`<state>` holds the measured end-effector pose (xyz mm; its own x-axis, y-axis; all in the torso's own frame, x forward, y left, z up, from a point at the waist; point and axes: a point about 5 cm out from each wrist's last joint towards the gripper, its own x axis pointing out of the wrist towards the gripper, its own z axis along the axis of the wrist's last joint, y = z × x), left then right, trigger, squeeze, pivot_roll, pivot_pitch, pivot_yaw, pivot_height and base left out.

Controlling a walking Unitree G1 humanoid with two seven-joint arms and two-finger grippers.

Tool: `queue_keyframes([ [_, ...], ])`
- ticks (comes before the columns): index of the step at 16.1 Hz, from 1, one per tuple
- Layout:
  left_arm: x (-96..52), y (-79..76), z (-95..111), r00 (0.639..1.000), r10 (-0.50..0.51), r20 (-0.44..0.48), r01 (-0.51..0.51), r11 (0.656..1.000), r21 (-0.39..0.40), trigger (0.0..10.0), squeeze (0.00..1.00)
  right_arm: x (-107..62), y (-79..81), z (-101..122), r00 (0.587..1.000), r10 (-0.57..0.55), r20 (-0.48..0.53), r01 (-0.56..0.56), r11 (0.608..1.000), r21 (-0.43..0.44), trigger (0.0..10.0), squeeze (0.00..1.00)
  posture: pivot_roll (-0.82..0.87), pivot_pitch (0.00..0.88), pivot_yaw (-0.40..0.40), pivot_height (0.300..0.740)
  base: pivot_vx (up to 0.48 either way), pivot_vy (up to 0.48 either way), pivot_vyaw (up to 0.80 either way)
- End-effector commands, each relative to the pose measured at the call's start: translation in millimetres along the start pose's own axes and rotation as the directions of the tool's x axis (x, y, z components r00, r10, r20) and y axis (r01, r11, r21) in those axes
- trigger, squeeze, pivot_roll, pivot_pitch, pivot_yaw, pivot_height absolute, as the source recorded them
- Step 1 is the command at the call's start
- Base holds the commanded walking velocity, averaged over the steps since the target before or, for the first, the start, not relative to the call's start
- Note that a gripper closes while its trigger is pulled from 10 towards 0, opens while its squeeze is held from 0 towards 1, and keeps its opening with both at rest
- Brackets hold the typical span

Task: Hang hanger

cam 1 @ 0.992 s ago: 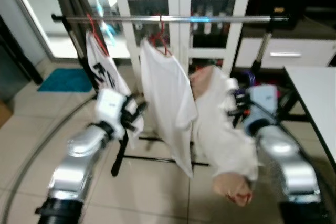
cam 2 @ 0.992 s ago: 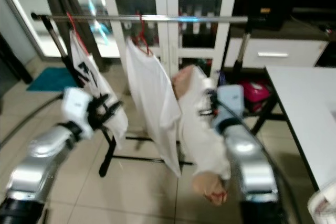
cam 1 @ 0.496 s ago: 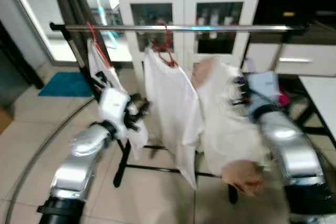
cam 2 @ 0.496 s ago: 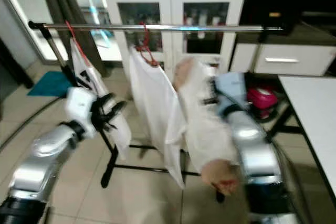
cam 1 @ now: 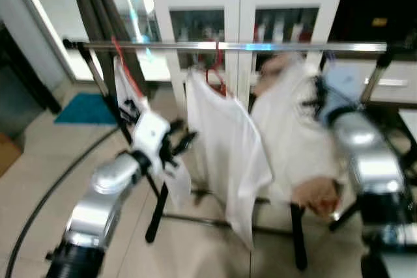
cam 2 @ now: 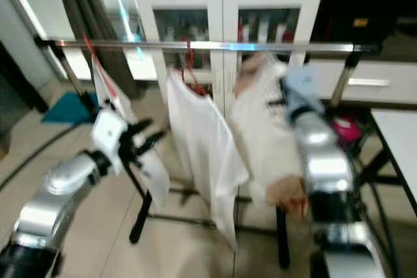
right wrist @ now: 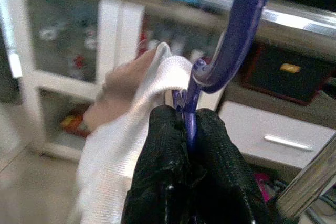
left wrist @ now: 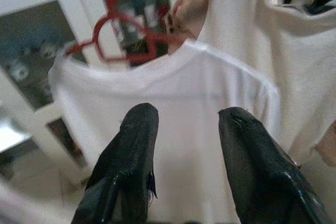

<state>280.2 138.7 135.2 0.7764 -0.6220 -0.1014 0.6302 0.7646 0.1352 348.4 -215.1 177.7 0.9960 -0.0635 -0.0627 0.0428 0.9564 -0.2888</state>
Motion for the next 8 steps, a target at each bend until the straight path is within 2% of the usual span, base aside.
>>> queue_keyframes([
  [1,-3.6,5.5,3.7,1.000,0.009,0.007,-0.009,1.000,0.016,10.0,0.00,3.4,8.2,16.7,0.997,0.022,0.077,-0.022,1.000,-0.002,10.0,0.00,-0.09,0.000,0.062,0.740,0.000,0.000,0.00],
  [6,-9.1,-7.8,22.8,0.988,-0.148,0.042,0.147,0.989,0.037,10.0,0.00,28.8,3.5,25.5,0.997,0.054,0.047,-0.052,0.998,-0.038,10.0,0.00,-0.05,0.000,0.019,0.740,0.000,0.000,0.00],
  [7,-11.4,-11.9,28.0,0.979,-0.201,0.044,0.199,0.979,0.051,10.0,0.00,35.3,3.7,26.6,0.997,0.072,0.024,-0.073,0.997,0.018,10.0,0.00,-0.04,0.000,0.015,0.740,0.000,0.000,0.00],
  [8,-13.0,-13.8,31.3,0.974,-0.221,0.043,0.219,0.974,0.061,10.0,0.00,38.9,3.2,28.2,0.997,0.077,0.017,-0.078,0.996,0.039,10.0,0.00,-0.03,0.000,0.011,0.740,0.000,0.000,0.00],
])
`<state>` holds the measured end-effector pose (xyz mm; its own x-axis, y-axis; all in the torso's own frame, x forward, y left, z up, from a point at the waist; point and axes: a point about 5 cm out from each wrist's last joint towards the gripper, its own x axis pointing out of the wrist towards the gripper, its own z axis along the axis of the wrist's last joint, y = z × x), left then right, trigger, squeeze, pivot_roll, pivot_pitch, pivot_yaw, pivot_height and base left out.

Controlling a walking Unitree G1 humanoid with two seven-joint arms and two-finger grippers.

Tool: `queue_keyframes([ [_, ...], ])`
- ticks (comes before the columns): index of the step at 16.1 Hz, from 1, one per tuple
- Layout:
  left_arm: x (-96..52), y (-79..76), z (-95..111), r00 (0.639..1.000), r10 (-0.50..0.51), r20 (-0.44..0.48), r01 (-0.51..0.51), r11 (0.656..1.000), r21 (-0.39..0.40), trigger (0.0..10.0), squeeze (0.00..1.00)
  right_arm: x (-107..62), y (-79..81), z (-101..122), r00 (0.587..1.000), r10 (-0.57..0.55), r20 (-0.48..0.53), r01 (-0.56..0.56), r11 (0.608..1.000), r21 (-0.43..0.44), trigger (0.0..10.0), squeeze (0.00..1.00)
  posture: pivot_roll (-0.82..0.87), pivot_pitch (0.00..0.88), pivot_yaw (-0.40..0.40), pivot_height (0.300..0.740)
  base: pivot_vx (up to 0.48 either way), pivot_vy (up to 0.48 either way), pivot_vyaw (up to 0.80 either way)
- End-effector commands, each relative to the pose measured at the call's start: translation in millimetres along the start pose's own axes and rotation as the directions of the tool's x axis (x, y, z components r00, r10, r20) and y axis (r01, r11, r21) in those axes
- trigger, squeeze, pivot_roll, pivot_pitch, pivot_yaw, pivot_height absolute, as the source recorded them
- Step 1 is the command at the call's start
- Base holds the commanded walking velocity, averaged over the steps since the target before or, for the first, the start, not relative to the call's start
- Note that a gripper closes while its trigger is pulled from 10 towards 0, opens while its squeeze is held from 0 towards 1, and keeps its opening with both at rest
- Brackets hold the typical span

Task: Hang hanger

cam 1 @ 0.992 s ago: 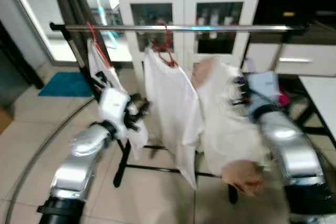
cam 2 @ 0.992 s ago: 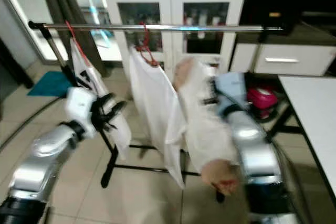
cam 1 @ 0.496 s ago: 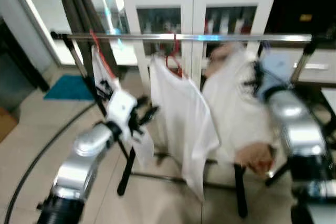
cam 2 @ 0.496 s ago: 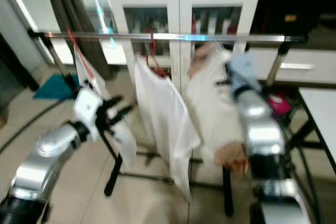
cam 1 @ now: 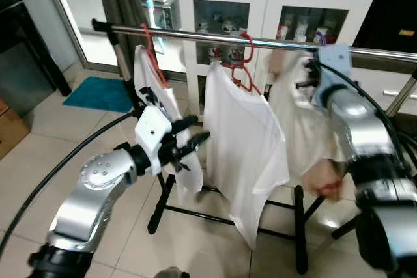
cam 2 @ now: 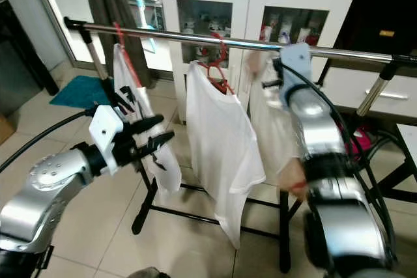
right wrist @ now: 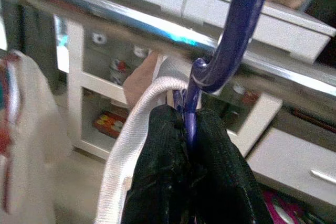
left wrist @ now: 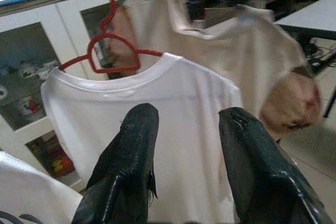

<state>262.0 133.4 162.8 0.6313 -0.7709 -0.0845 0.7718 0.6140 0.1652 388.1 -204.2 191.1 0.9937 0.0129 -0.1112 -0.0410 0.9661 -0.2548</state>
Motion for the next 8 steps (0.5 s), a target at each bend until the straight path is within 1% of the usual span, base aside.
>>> queue_keyframes([
  [1,0.3,-2.9,5.2,1.000,-0.031,0.001,0.031,0.999,0.012,10.0,0.00,2.2,-5.4,10.5,0.999,-0.006,0.039,0.005,1.000,0.022,10.0,0.00,-0.03,0.000,0.010,0.740,0.000,0.000,0.00],
  [2,-1.4,-5.2,12.7,0.998,-0.067,0.005,0.067,0.998,0.022,10.0,0.00,7.9,-7.9,12.9,1.000,-0.009,0.023,0.008,0.999,0.048,10.0,0.00,-0.02,0.000,0.007,0.740,0.000,0.000,0.00],
  [3,-2.5,-6.1,16.6,0.996,-0.084,0.007,0.084,0.996,0.025,10.0,0.00,10.3,-8.8,13.5,1.000,-0.011,0.013,0.011,0.999,0.051,10.0,0.00,-0.01,0.000,0.006,0.740,0.000,0.000,0.00],
  [5,-4.4,-7.5,31.6,0.990,-0.140,0.015,0.139,0.989,0.042,10.0,0.00,17.1,-14.9,13.0,0.998,-0.039,-0.042,0.042,0.997,0.071,10.0,0.00,0.00,0.000,0.004,0.740,0.000,0.000,0.00],
  [7,-4.7,-8.0,37.7,0.988,-0.151,0.020,0.150,0.988,0.047,10.0,0.00,18.2,-18.2,11.2,0.996,-0.057,-0.071,0.062,0.995,0.073,10.0,0.00,0.02,0.022,0.002,0.740,0.000,0.000,0.00],
  [8,-6.4,-9.5,42.1,0.987,-0.160,0.019,0.158,0.986,0.052,10.0,0.00,18.7,-20.9,8.4,0.992,-0.075,-0.103,0.083,0.994,0.076,10.0,0.00,0.04,0.044,0.002,0.740,0.000,0.000,0.00],
])
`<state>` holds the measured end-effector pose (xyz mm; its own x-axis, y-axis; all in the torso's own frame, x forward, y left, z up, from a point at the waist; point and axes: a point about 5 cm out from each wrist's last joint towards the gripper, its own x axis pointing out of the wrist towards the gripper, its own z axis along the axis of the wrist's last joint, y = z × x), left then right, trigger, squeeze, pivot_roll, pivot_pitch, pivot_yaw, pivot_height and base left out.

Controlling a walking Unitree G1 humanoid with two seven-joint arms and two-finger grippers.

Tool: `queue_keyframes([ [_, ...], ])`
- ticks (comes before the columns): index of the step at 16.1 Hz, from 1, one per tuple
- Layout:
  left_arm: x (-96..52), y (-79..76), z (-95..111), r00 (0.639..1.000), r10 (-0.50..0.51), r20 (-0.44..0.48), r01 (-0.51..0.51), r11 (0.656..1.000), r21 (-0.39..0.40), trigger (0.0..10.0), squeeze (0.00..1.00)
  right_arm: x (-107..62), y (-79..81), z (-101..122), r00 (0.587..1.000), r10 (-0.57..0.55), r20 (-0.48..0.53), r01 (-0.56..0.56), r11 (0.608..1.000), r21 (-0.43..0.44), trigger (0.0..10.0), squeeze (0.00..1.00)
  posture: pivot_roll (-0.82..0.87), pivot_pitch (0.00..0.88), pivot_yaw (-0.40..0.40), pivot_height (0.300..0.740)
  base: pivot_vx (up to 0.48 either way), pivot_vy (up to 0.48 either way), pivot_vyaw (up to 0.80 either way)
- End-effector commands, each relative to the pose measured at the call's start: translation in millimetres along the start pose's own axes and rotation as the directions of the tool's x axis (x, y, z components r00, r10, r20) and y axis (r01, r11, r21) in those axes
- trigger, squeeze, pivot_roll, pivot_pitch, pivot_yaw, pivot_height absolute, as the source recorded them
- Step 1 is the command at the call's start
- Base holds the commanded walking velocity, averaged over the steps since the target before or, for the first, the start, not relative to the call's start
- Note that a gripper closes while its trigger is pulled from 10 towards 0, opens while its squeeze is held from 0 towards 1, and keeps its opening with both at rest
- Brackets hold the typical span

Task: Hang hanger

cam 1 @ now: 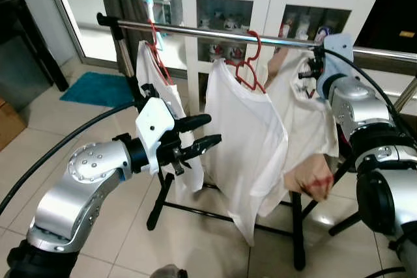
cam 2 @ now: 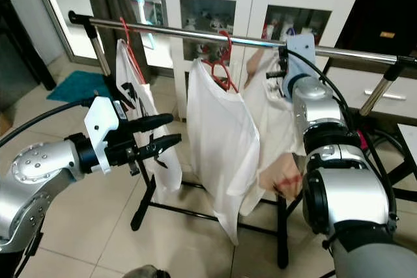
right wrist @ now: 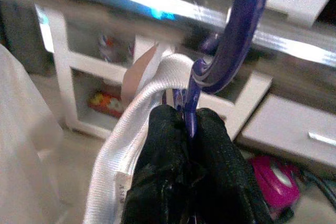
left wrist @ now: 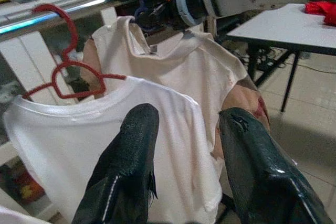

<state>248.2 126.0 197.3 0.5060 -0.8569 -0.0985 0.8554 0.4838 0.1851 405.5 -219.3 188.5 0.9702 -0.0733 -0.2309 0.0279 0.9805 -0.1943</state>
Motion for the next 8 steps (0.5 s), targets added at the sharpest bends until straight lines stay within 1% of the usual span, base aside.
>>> queue_keyframes([
  [1,-1.3,-0.8,7.1,1.000,-0.011,0.007,0.011,1.000,0.017,10.0,0.00,0.3,-6.0,12.7,0.999,-0.026,0.028,0.025,1.000,0.012,10.0,0.00,0.04,0.044,0.002,0.740,0.000,0.000,0.00],
  [3,-4.8,-4.9,8.4,1.000,-0.021,-0.008,0.021,1.000,0.009,10.0,0.00,1.2,-7.1,6.7,0.999,-0.035,-0.014,0.036,0.999,0.029,10.0,0.00,0.05,0.066,0.001,0.740,0.000,0.000,0.00],
  [5,-9.8,-7.2,8.1,0.999,-0.025,-0.025,0.025,1.000,-0.001,10.0,0.00,1.3,-5.5,-5.4,0.996,-0.025,-0.080,0.027,1.000,0.015,10.0,0.00,0.06,0.077,-0.002,0.740,0.000,0.000,0.00],
  [8,-13.6,-7.1,7.3,0.999,-0.024,-0.037,0.024,1.000,-0.010,10.0,0.00,0.9,-1.7,-15.9,0.993,0.007,-0.118,-0.007,1.000,0.003,10.0,0.00,0.06,0.078,0.001,0.740,0.000,0.000,0.00],
])
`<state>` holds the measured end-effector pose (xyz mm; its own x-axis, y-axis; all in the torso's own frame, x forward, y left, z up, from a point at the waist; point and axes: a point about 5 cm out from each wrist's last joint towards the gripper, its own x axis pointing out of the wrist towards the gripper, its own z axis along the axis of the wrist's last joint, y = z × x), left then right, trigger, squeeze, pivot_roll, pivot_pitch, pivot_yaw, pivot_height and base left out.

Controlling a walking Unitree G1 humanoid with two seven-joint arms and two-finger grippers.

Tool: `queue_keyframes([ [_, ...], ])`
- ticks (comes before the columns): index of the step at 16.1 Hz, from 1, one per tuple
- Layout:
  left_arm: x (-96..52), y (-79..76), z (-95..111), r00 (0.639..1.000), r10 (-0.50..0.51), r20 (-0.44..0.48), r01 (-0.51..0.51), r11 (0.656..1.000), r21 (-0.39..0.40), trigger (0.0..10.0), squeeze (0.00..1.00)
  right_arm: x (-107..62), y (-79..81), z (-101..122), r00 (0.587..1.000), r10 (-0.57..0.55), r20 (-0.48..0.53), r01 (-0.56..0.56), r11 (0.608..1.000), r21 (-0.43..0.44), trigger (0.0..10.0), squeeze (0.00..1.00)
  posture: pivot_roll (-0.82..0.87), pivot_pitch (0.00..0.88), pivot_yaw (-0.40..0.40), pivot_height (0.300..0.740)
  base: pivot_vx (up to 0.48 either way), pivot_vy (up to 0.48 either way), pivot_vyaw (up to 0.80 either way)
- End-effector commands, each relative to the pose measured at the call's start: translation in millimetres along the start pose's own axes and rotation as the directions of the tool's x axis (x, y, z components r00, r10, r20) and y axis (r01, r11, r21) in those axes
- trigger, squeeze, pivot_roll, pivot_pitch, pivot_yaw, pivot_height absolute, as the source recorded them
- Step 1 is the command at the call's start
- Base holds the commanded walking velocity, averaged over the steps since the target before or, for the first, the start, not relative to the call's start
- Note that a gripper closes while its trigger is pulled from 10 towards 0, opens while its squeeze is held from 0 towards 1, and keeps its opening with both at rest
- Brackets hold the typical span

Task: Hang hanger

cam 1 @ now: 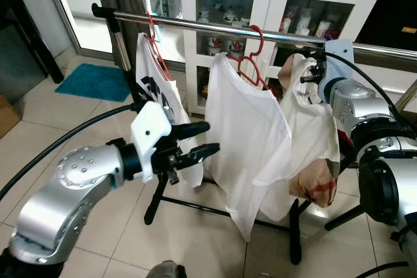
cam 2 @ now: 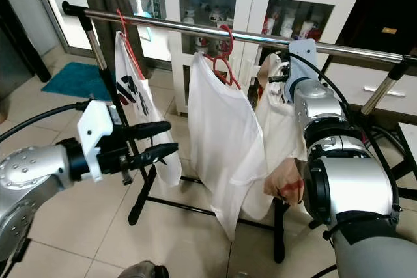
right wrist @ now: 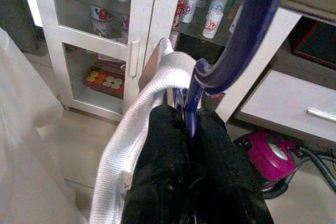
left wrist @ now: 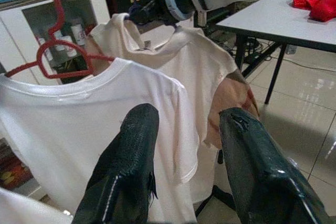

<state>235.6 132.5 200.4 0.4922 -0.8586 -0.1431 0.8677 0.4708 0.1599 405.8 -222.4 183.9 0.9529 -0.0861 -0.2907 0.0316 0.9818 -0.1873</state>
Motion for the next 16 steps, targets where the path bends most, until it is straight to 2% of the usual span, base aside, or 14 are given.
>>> queue_keyframes([
  [1,-2.3,0.6,3.7,1.000,-0.002,-0.002,0.002,1.000,0.012,10.0,0.00,0.1,0.4,-13.3,0.998,0.009,-0.059,-0.010,1.000,-0.006,10.0,0.00,0.05,0.075,0.007,0.740,0.000,0.000,0.00],
  [2,-2.5,1.3,3.5,1.000,-0.001,-0.004,0.001,1.000,0.012,10.0,0.00,0.0,-0.2,-13.2,0.999,0.006,-0.052,-0.006,1.000,0.000,10.0,0.00,0.05,0.074,0.010,0.740,0.000,0.000,0.00],
  [3,-3.0,3.5,3.2,1.000,0.005,-0.006,-0.005,1.000,0.011,10.0,0.00,0.1,-1.0,-10.2,1.000,0.003,-0.024,-0.003,1.000,0.018,10.0,0.70,0.05,0.072,0.018,0.740,0.000,0.000,0.00],
  [4,-3.0,5.2,2.7,1.000,0.014,-0.007,-0.013,1.000,0.011,10.0,0.00,-0.1,-2.7,-5.1,1.000,-0.001,0.012,0.001,0.999,0.034,10.0,1.00,0.05,0.069,0.022,0.740,0.000,0.000,0.00],
  [5,-3.1,8.0,1.6,1.000,0.025,-0.010,-0.025,1.000,0.010,10.0,0.00,-0.6,-4.1,2.2,0.998,0.003,0.061,-0.004,1.000,0.031,10.0,1.00,0.04,0.063,0.028,0.740,0.000,0.000,0.00],
  [7,-2.8,11.1,-0.3,0.999,0.038,-0.015,-0.038,0.999,0.011,10.0,0.00,-1.5,-2.7,8.6,0.993,0.040,0.108,-0.033,0.997,-0.066,10.0,1.00,0.03,0.049,0.038,0.740,0.000,0.000,0.00],
  [9,-0.9,16.8,-3.3,0.997,0.080,-0.018,-0.080,0.997,0.008,10.0,0.00,-4.1,-4.0,15.2,0.984,0.092,0.152,-0.086,0.995,-0.045,10.0,1.00,0.02,0.032,0.049,0.740,0.000,0.000,0.00],
  [11,1.7,26.6,-8.0,0.985,0.171,-0.017,-0.171,0.985,-0.001,10.0,0.00,-9.8,-6.4,14.8,0.972,0.142,0.190,-0.137,0.990,-0.037,10.0,1.00,0.00,0.009,0.062,0.740,0.000,0.000,0.00],
  [13,1.9,33.4,-13.7,0.970,0.244,-0.016,-0.244,0.970,-0.014,10.0,0.00,-23.2,-3.1,11.9,0.951,0.198,0.236,-0.186,0.980,-0.069,10.0,1.00,-0.02,0.000,0.072,0.740,0.000,0.000,0.00],
  [14,1.7,36.5,-20.3,0.956,0.294,-0.019,-0.294,0.955,-0.036,10.0,0.00,-43.5,-0.5,6.2,0.933,0.226,0.280,-0.204,0.973,-0.104,10.0,1.00,-0.05,0.000,0.087,0.740,0.000,0.000,0.00],
  [15,2.0,37.3,-23.0,0.950,0.313,-0.023,-0.313,0.949,-0.044,10.0,0.00,-52.4,0.1,3.3,0.928,0.230,0.292,-0.207,0.972,-0.110,10.0,1.00,-0.05,0.000,0.089,0.740,0.000,0.000,0.00],
  [16,2.8,37.8,-26.5,0.936,0.352,-0.019,-0.352,0.934,-0.062,10.0,0.00,-71.5,3.9,-1.9,0.913,0.248,0.323,-0.234,0.969,-0.081,10.0,1.00,-0.06,0.000,0.094,0.740,0.000,0.000,0.00],
])
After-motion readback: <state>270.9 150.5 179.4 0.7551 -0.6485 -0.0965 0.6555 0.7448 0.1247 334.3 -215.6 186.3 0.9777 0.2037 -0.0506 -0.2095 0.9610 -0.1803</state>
